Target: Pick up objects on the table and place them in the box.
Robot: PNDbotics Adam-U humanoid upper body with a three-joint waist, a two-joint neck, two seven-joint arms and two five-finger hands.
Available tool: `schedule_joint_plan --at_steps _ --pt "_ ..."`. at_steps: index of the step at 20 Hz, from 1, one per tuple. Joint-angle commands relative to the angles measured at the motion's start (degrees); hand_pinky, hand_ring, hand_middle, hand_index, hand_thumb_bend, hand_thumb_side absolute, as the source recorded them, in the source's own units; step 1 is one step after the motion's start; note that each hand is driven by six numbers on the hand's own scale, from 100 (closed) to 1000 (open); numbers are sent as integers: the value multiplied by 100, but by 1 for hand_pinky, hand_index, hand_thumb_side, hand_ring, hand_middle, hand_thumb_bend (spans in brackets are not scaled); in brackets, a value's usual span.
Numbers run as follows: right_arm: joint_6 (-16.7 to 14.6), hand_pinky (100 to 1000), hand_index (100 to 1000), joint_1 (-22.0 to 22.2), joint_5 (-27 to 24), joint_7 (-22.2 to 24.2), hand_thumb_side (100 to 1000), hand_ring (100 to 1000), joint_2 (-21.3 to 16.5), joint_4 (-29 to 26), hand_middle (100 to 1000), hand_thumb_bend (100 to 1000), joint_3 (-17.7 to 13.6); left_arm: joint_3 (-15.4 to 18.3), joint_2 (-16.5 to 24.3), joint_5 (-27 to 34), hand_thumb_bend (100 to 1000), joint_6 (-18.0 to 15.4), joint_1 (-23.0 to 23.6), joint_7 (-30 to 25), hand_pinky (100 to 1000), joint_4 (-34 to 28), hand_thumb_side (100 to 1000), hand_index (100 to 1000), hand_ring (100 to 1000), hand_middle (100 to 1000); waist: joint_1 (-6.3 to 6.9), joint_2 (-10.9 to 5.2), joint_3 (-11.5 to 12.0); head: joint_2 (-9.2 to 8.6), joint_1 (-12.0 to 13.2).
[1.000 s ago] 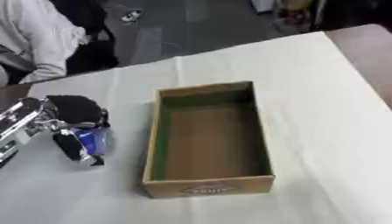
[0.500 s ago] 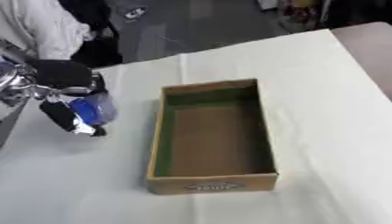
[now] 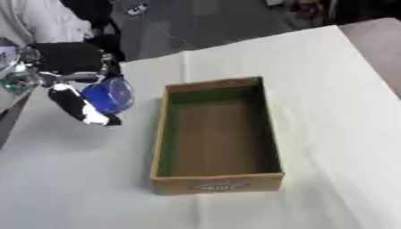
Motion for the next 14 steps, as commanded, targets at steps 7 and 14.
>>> schedule_joint_plan --at_steps 7,14 --pt "-1130 181 464 -258 -39 1431 766 345 -234 -88 350 100 -12 -340 -69 -525 100 -733 -485 1274 100 -165 700 340 100 100 27 -121 -129 -353 96" --pt "-908 182 464 -529 -320 1612 765 345 -307 -88 350 100 -39 -566 -296 -908 100 -1234 -577 1885 100 45 701 365 100 100 131 -117 -260 -513 206"
